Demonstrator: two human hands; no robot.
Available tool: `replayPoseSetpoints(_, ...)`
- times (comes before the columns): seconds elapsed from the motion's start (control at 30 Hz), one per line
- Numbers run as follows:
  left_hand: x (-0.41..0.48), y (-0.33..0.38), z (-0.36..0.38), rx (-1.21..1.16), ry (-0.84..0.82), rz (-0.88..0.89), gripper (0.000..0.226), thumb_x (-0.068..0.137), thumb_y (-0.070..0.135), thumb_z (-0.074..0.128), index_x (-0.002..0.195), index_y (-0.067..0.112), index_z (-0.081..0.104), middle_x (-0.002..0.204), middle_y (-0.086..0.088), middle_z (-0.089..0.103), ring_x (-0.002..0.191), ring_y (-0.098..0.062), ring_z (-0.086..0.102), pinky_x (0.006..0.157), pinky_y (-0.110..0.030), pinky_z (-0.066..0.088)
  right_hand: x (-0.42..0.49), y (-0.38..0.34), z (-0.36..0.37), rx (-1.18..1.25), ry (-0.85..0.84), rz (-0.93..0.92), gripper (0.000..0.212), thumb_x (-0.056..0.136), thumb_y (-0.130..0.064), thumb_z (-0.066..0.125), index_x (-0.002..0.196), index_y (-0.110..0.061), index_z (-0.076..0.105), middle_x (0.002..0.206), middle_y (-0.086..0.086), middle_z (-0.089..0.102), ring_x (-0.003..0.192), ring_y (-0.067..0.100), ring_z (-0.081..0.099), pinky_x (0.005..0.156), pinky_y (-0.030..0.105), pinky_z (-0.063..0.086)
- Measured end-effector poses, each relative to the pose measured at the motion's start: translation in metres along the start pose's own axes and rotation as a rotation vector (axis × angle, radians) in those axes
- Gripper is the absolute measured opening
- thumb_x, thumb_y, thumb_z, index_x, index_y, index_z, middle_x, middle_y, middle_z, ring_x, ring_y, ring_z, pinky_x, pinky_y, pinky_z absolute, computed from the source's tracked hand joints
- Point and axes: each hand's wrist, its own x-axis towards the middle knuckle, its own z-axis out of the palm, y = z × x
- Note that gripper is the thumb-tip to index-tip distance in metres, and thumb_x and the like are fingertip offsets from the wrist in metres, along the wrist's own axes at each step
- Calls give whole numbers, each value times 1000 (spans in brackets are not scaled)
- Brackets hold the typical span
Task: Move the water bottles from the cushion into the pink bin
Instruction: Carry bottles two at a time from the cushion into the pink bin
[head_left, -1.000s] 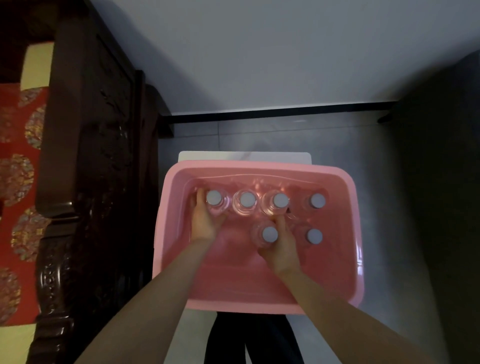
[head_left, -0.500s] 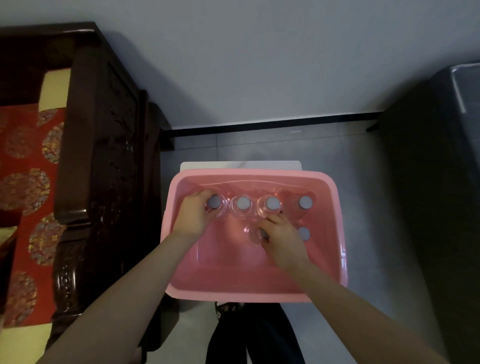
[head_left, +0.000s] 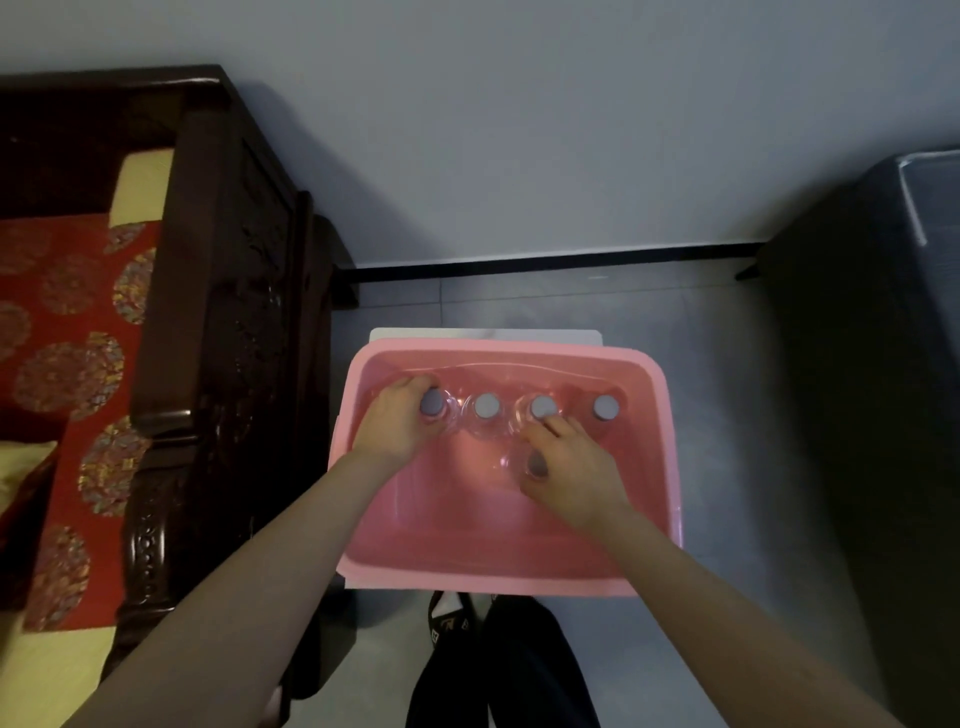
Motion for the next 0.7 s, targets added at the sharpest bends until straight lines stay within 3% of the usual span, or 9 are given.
replayPoseSetpoints(0.13,-2,17,-34,-45,16,24,47,78,23,73,121,12,60,121,-4,64,114,-21,57,95,-23,38,2,-8,-49,97,234,7,34,82,-40,58,110,-20,62,109,-1,59,105,22,51,74,34,46)
replayPoseSetpoints(0.27,-19,36,-90,-220,214,-55,39,85,35,66,116,11,63,111,-2,67,105,-14,61,91,-24,43,11,-24,-96,70,348,-36,56,83,-50,37,120,-16,61,124,5,59,116,26,50,91,37,44)
replayPoseSetpoints(0.4,-59,36,-147,-318,385,-123,33,90,32,59,117,13,63,105,2,67,102,-9,60,88,-19,40,17,-61,-128,130,383,-100,60,88,-52,31,125,-14,59,129,9,57,122,27,46,103,39,37)
replayPoseSetpoints(0.6,-173,-6,-244,-355,648,-211,33,92,39,55,121,24,57,109,7,65,101,-10,60,84,-27,44,9,-174,-151,175,380,-321,64,88,-56,27,125,-14,59,129,7,57,122,26,43,102,38,37)
replayPoseSetpoints(0.7,-249,-35,-287,-337,772,-285,36,93,41,51,124,24,53,110,6,62,96,-9,58,74,-18,42,-1,-247,-146,149,338,-459,61,90,-54,29,129,-15,55,130,8,55,123,27,41,103,37,34)
